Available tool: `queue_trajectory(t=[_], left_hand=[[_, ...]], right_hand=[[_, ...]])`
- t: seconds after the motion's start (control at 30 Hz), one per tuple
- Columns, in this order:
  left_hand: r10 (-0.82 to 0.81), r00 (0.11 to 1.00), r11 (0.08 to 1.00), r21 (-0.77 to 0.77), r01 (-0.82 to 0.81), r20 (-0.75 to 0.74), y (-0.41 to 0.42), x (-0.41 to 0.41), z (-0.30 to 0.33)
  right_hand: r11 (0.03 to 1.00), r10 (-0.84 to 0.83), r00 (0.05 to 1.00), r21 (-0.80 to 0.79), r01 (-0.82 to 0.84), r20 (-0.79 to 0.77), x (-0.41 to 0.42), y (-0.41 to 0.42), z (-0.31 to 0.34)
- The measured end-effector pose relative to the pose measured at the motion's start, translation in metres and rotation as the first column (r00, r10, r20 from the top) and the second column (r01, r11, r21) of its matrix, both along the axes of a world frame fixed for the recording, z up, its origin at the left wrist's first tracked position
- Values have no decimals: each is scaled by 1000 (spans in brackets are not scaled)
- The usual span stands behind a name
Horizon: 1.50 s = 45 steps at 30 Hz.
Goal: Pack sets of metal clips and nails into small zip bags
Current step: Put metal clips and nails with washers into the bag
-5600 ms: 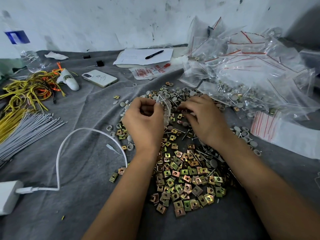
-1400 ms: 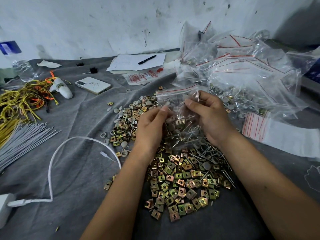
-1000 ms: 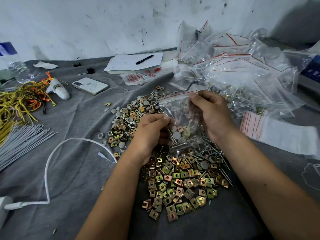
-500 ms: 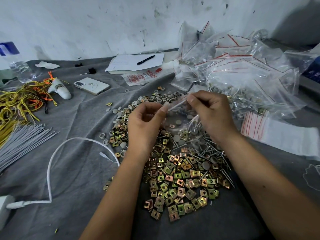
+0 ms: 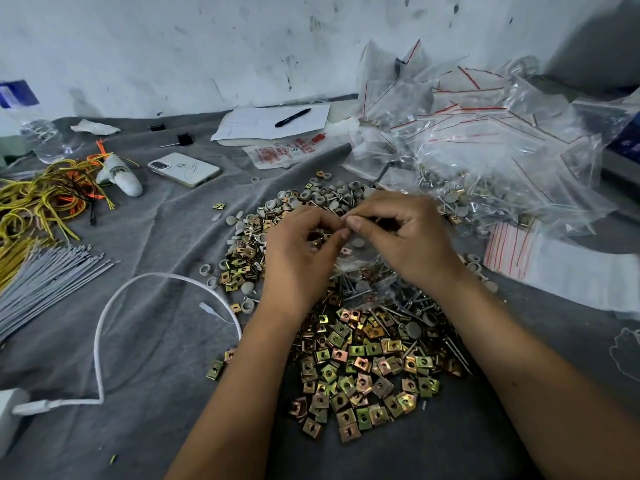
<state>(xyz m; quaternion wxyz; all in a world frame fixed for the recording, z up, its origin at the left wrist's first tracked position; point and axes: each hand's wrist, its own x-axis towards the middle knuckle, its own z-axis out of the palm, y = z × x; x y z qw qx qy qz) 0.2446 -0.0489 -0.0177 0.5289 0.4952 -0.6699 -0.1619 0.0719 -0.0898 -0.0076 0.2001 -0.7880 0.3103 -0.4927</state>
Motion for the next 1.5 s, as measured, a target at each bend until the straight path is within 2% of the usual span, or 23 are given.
queue_trajectory(t=[0.2,0.43,0.6,0.73,1.07,1.23,1.4,1.5], left_hand=[[-10,1000,1000,-12,10,14,-3,0,0],[29,999,993,117,-24,-44,-3,-3,-2],[45,998,988,147,-39,-37,-2,-3,2],[91,992,976,204,-71,-92,-1,-3,3],[160,984,965,222,-139,-78,-3,-1,3],[125,987,971,218,-101,-103,-3,-1,3],[209,963,957,238,-166,-168,-2,1,3],[215,939,942,312,-127,-269,-3,4,3]], right_hand=[[1000,-15,1000,-12,15,-19,0,3,2],[996,-82,992,31,80,100,0,4,1],[994,-87,990,70,80,111,4,5,-1],[983,-162,980,111,149,113,-2,0,-1],[970,-190,965,183,157,180,-3,-5,-4],[967,-197,959,199,156,203,-5,-6,-5],[961,-205,946,234,146,249,-4,-6,-5],[946,-237,923,287,148,302,-9,-7,-4]])
